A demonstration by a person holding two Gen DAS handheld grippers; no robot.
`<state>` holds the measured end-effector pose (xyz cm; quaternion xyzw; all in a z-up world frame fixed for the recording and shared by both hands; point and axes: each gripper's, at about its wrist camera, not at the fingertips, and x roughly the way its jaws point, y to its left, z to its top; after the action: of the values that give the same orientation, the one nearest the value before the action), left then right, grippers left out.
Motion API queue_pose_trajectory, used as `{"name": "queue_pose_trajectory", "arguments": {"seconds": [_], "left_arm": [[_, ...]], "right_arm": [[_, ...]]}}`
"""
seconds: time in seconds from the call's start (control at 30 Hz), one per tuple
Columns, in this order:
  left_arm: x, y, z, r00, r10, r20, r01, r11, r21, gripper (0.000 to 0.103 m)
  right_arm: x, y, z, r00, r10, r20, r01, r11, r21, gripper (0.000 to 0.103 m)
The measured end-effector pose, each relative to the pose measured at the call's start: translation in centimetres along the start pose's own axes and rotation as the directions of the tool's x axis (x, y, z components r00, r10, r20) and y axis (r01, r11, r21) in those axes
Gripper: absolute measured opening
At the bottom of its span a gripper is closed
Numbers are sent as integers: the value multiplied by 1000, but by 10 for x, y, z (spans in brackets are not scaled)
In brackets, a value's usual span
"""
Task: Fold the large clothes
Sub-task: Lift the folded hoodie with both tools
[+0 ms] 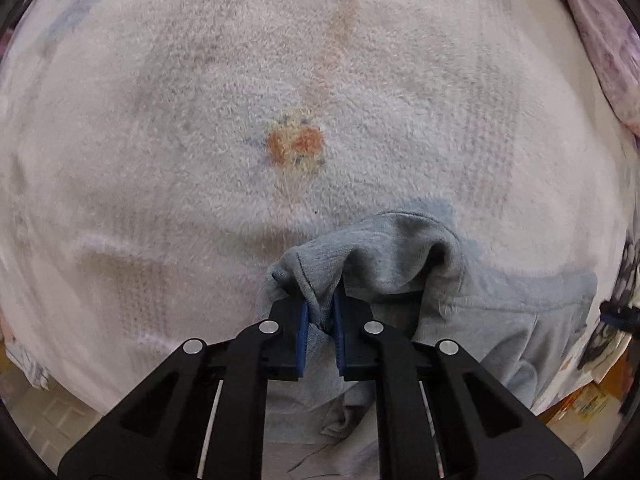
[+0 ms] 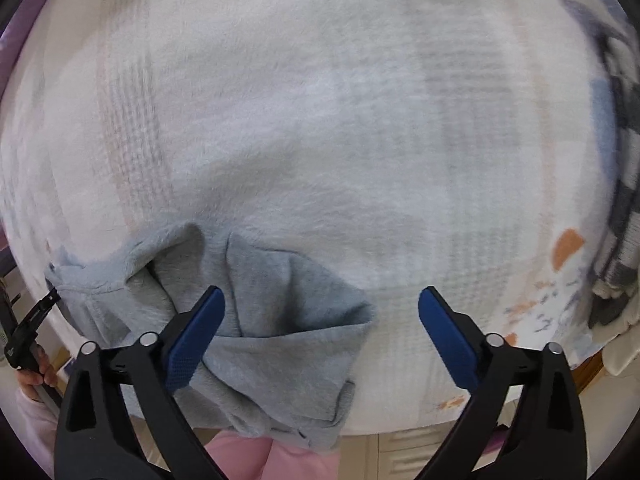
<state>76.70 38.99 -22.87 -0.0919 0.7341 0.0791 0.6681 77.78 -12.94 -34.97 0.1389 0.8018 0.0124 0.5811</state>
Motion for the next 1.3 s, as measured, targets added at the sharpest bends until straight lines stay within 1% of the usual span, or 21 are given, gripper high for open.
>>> {"name": "queue_pose_trajectory", "arguments": {"seconds": [0.07,0.17,0.2,0.23,0.27,0.33,0.37,0.4,0.43,0.47,0.5,0.53,0.63,0.7,0.77,0.83,1.03,1.1,1.17,1.2,1.3], "left_arm": [[-6,5,0,1000,-2,9,2,1000,6,11],[-11,3,-1,1000,2,27,-2,1000,5,11],[-12,2,-2,1000,6,28,-6,1000,7,11],[-12,2,-3,999,12,32,-12,1000,7,11],[-11,2,-4,999,15,34,-16,1000,6,11],[-12,-1,-5,999,24,37,-25,1000,7,11],[-13,-2,-5,999,25,38,-25,1000,6,11],[-13,-4,-9,999,24,39,-25,1000,4,11],[-14,-5,-9,999,24,40,-24,1000,3,11],[-16,-5,-9,999,24,40,-24,1000,3,11],[-18,-3,-13,999,24,43,-24,1000,6,11],[-20,-1,-14,999,25,44,-25,1000,8,11],[-27,-10,-16,998,23,57,-24,1000,12,11],[-32,-14,-16,998,24,63,-25,1000,15,11],[-40,-15,-19,997,22,72,-24,1000,18,11],[-47,-13,-20,997,22,79,-24,999,24,11],[-70,-23,-34,992,45,116,-49,998,36,11],[-72,-24,-43,990,47,129,-51,998,27,11],[-76,-23,-54,988,44,147,-46,999,6,11],[-80,-22,-59,987,42,156,-43,999,2,11],[-89,-21,-74,982,37,184,-40,999,16,11]], "right_arm": [[9,6,7,1000,3,-29,-3,1000,18,94],[30,22,23,997,49,-62,-48,999,8,94],[40,24,26,996,43,-83,-43,999,3,96],[46,26,29,996,20,-90,-21,1000,-4,96],[50,31,30,997,-27,-76,26,1000,-18,96],[48,40,35,996,-63,-64,62,998,-23,92],[44,41,35,997,-45,-57,43,999,-22,75],[37,43,34,999,-28,-42,27,999,-27,64],[32,46,30,999,-23,-31,22,999,-26,37],[25,41,30,999,32,-28,-32,999,-8,13],[20,37,29,994,105,-29,-104,994,24,12],[15,35,27,994,113,-13,-112,993,41,11],[7,29,21,993,119,25,-121,989,81,11],[-4,28,13,989,121,82,-129,986,103,11],[-13,32,1,988,110,113,-121,987,103,11],[-19,35,-21,985,100,143,-114,989,90,11],[-54,38,-46,978,111,179,-125,990,66,11],[-54,30,-73,973,111,201,-125,990,59,11],[-62,23,-88,969,122,216,-137,989,59,11],[-59,22,-101,966,128,224,-146,987,64,11],[-65,26,-124,956,146,256,-167,984,63,11]]}}
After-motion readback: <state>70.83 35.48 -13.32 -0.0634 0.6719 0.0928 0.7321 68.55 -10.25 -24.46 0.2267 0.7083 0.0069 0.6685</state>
